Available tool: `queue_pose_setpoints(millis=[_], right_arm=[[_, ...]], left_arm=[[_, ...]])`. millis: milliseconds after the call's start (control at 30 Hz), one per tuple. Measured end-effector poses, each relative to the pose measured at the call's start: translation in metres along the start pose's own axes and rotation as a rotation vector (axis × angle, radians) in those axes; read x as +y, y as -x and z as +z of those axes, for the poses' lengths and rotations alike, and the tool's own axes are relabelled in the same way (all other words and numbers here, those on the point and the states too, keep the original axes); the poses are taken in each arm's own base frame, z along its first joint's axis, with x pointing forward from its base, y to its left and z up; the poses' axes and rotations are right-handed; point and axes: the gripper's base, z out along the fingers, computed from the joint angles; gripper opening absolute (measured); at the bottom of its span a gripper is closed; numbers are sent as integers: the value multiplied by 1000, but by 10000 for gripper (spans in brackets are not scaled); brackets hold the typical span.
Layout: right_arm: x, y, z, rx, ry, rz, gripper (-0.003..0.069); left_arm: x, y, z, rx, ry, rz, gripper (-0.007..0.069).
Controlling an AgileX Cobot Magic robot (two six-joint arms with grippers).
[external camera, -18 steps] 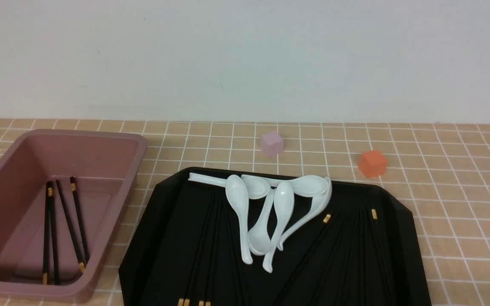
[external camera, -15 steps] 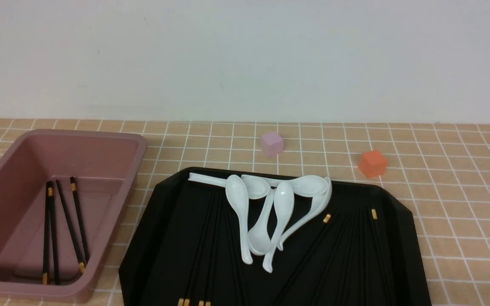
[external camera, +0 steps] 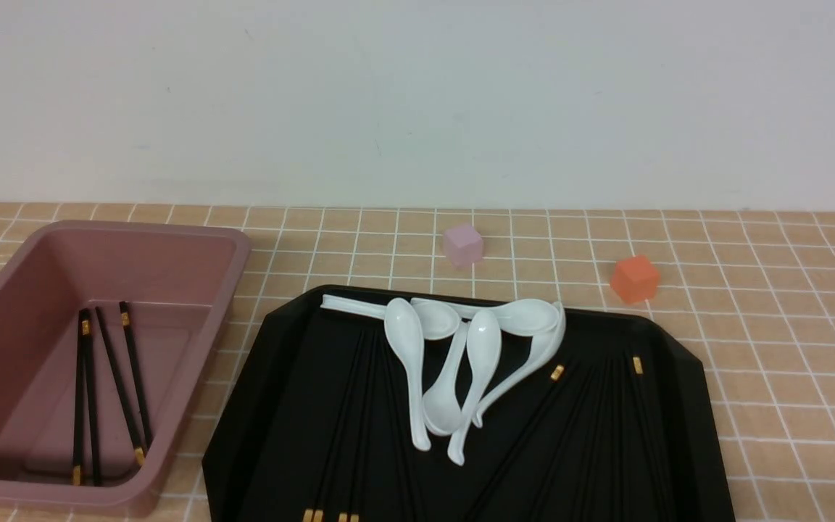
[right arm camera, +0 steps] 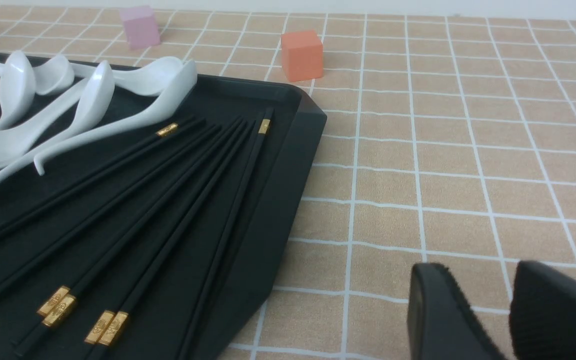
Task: On brown tablecloth take chopsticks from black tray and put them in box.
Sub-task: 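Reach over to the black tray and grasp a pair of chopsticks with the left gripper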
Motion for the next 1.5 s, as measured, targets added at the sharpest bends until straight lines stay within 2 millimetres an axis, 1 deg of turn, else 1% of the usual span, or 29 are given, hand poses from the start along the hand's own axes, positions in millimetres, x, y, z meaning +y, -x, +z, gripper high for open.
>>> queue_pose_setpoints(millis=[600,667,700,733,767,800,833,867,900,933,967,1000,1033,1067,1133,1233,1300,1333,1367,1400,1433,1500], right_arm=[[0,0,0,0,0,0,240],[0,0,0,0,0,0,240],[0,0,0,0,0,0,240],[0,0,0,0,0,0,240],[0,0,0,0,0,0,240],[0,0,0,0,0,0,240],[0,0,0,0,0,0,240],[0,0,0,0,0,0,240],[0,0,0,0,0,0,240],[0,0,0,0,0,0,240],[0,0,0,0,0,0,240],[0,0,0,0,0,0,240],[0,0,0,0,0,0,240],[0,0,0,0,0,0,240],[0,0,0,0,0,0,240],[0,0,0,0,0,0,240],[0,0,0,0,0,1,240],[0,0,0,0,1,2,240],[0,0,0,0,1,2,240],[0,0,0,0,1,2,240],[0,0,0,0,1,2,240],[0,0,0,0,0,1,240]], left_arm=[[0,0,0,-5,-2,0,71],[-1,1,0,-10,-11,-34,71],[-2,1,0,-8,-22,-78,71],[-5,1,0,0,-56,-226,73],[-6,1,0,2,-63,-254,73],[-8,0,0,15,-90,-397,74],[-13,0,-1,42,-135,-595,76],[-18,0,-2,77,-186,-843,77],[-21,1,-2,101,-219,-1003,78],[-21,2,-3,105,-226,-1033,79],[-25,4,-4,140,-270,-1242,82],[-27,5,-4,157,-292,-1341,83],[-27,5,-4,160,-296,-1357,84],[-29,7,-5,172,-318,-1441,86],[-29,9,-5,162,-335,-1495,89],[-29,12,-6,148,-351,-1533,90],[-35,18,-11,176,-385,-1471,79],[-42,31,-20,177,-435,-1364,56],[-43,34,-22,177,-444,-1360,51],[-51,55,-36,139,-501,-1219,8],[-56,70,-43,119,-511,-1130,-13],[-65,94,-47,129,-469,-964,-13]])
